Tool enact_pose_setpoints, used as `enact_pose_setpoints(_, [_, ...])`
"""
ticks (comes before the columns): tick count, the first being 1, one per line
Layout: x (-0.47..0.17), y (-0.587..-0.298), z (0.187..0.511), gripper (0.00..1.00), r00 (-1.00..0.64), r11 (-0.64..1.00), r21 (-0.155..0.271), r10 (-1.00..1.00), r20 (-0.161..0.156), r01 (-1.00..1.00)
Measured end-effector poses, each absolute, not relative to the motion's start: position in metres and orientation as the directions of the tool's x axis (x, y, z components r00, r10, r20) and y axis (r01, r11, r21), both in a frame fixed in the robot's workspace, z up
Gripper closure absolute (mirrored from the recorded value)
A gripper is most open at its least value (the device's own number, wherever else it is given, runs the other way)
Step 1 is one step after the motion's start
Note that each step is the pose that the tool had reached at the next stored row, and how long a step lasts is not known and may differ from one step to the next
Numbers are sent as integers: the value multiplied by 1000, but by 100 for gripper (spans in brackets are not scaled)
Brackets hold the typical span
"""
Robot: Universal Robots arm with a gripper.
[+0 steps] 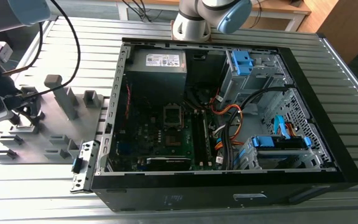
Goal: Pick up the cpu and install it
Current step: 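Pick up the cpu and move it towards the insertion slot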
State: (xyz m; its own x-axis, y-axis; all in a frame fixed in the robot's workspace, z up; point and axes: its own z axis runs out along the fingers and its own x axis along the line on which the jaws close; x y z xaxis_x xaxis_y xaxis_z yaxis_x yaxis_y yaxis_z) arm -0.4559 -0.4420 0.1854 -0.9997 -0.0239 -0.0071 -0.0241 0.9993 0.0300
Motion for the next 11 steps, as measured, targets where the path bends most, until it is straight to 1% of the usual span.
enact_pose_setpoints(3, [-456,-442,186,51,-1000,999,30,-24,-7,-24])
enact_pose_setpoints(4, [-456,-442,186,54,-1000,999,30,-24,-7,-24])
enact_pose_setpoints(11, [-456,-442,186,54,-1000,999,30,-24,-7,-24])
